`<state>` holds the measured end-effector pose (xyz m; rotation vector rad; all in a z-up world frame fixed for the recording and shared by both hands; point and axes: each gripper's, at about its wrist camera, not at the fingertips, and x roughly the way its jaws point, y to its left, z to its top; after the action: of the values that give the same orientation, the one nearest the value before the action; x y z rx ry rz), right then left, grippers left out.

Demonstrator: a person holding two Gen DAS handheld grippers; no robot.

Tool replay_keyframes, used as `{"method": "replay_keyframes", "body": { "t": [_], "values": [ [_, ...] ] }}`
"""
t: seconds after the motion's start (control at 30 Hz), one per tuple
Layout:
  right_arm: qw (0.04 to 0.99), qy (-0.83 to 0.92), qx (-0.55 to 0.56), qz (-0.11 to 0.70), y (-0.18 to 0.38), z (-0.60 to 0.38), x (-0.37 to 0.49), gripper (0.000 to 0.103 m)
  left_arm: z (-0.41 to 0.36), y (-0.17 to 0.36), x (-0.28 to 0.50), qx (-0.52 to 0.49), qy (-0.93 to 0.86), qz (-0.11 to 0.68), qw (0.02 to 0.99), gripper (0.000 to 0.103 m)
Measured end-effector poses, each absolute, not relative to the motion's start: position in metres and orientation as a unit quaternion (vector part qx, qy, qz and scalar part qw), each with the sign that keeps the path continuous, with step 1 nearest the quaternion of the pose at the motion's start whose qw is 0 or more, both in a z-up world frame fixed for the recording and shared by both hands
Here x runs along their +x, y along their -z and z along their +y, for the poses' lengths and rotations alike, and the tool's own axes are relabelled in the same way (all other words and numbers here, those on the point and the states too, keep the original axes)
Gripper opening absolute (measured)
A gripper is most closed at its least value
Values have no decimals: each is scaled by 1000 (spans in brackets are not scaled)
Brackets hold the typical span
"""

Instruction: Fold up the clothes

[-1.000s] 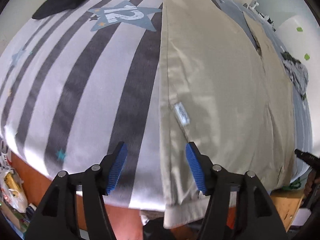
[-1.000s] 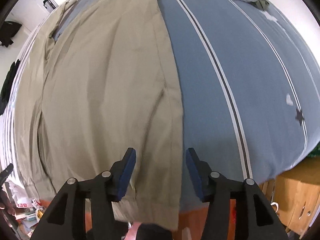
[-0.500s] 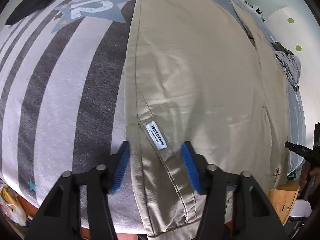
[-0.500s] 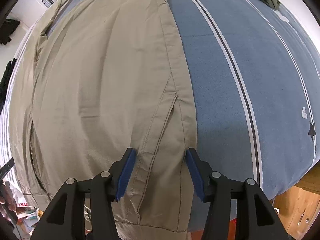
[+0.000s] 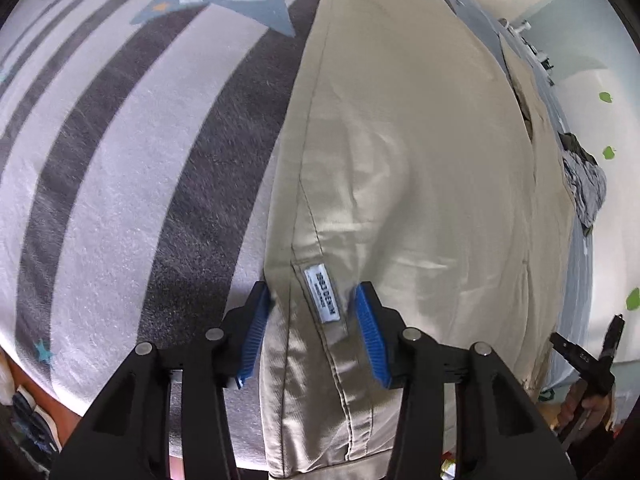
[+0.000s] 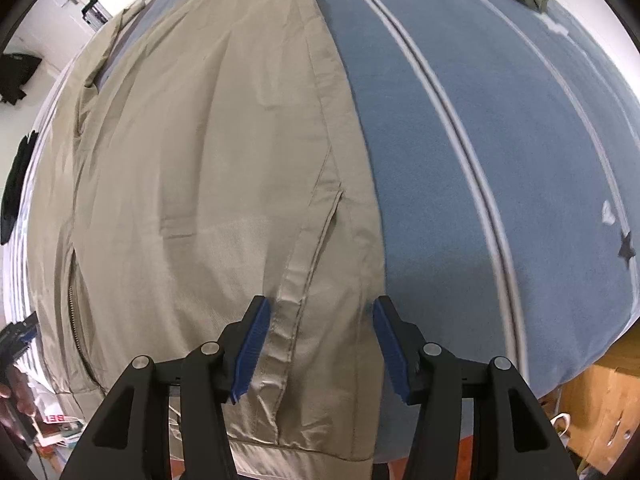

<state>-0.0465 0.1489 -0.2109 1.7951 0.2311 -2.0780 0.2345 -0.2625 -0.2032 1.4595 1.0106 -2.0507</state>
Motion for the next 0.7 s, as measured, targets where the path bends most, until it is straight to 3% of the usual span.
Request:
{"method": "replay_keyframes", "body": {
  "t": [0.23,0.4,0.57,0.63,0.67,0.7],
  "values": [
    [178,749,634,74,199,144,-69,50,-269,198,229,521,740,359,228,43],
    [176,753,631,73,196,127,-89,50,-281,196,223,509,744,364,235,53],
    [177,759,622,70,191,108,-98,50,-279,199,215,520,746,355,219,53],
    [177,759,622,71,193,101,-100,50,-274,196,215,522,754,340,209,33],
    [179,759,622,71,194,99,-100,50,-272,196,215,528,755,332,203,13],
    [180,757,624,73,196,96,-100,50,-270,196,215,531,756,329,195,7]
  ]
}}
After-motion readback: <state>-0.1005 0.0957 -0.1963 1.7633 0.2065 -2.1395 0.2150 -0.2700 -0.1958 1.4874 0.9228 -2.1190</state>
